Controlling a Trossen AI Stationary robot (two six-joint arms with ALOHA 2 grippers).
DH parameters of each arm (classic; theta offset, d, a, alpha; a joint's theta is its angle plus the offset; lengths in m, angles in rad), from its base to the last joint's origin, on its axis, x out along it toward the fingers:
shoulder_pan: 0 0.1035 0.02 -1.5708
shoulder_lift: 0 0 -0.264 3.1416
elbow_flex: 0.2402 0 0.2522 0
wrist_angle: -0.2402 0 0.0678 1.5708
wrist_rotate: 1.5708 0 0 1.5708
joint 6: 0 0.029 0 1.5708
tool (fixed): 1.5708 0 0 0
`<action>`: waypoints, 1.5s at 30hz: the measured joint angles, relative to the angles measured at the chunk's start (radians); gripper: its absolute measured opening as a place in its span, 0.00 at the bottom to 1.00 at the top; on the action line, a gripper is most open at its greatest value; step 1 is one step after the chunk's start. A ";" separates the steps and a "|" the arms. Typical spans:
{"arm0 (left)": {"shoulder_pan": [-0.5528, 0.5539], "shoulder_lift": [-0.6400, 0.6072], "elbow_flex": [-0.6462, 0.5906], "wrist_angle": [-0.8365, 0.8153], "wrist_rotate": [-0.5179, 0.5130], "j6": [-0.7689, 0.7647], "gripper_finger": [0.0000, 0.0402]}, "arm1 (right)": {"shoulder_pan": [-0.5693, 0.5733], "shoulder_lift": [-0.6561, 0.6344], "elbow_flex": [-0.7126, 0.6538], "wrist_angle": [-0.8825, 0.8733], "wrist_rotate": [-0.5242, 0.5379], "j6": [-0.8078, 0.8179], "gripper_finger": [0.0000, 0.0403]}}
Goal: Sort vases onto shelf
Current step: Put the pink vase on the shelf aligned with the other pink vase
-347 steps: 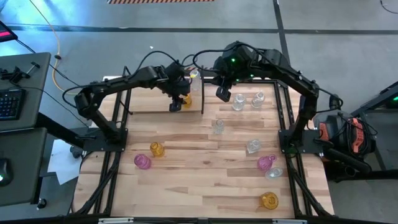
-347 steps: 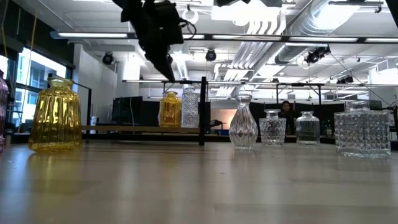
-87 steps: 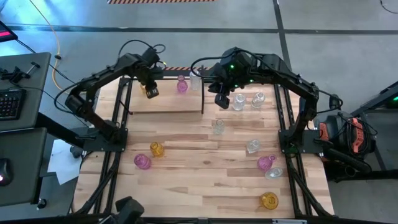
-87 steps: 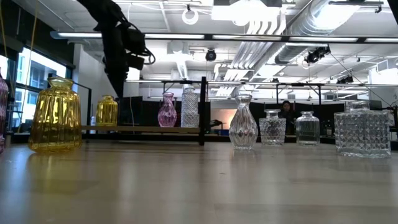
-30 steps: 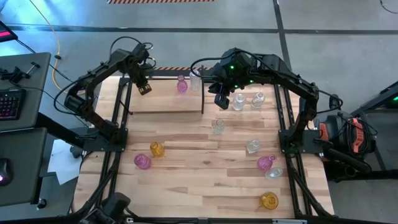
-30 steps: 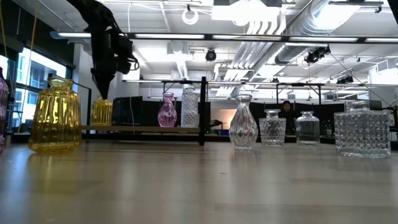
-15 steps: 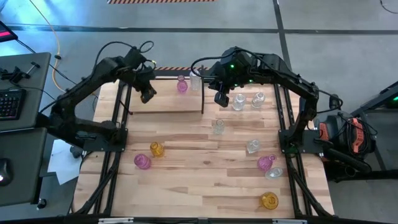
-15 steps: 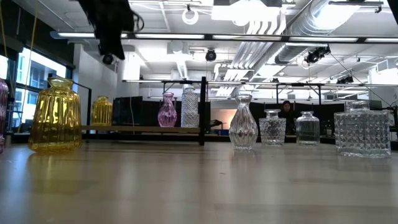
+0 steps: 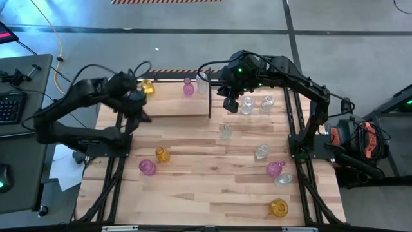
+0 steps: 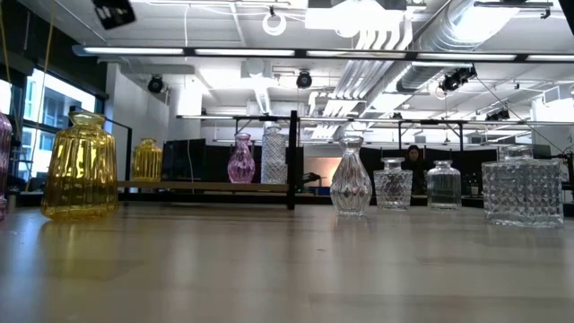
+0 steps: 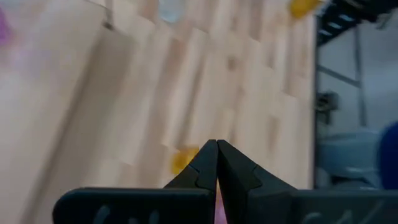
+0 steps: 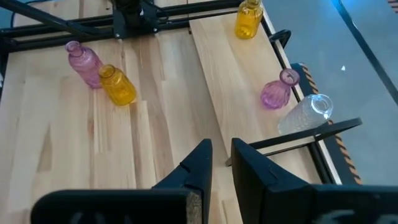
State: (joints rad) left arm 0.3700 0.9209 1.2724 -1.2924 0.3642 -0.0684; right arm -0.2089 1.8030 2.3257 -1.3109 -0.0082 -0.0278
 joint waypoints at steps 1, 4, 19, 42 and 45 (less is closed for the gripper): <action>-0.033 -0.017 0.000 -0.012 0.000 -0.040 0.00 | 0.000 0.000 0.000 0.000 -0.001 -0.006 0.10; -0.133 -0.053 0.000 -0.047 0.008 -0.151 0.00 | 0.000 0.000 0.000 -0.002 -0.018 -0.032 0.10; -0.503 -0.050 -0.223 -0.059 -0.013 -0.481 0.24 | 0.000 0.000 0.000 -0.084 -0.034 -0.090 0.10; -0.616 -0.033 -0.508 0.170 -0.069 -0.550 0.57 | 0.000 0.000 0.000 -0.096 -0.034 -0.102 0.10; -0.616 -0.021 -0.510 0.188 -0.092 -0.549 0.56 | 0.000 0.000 0.000 -0.096 -0.034 -0.100 0.10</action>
State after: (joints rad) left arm -0.2462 0.9003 0.7628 -1.1041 0.2720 -0.6173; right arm -0.2089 1.8034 2.3257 -1.4067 -0.0418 -0.1277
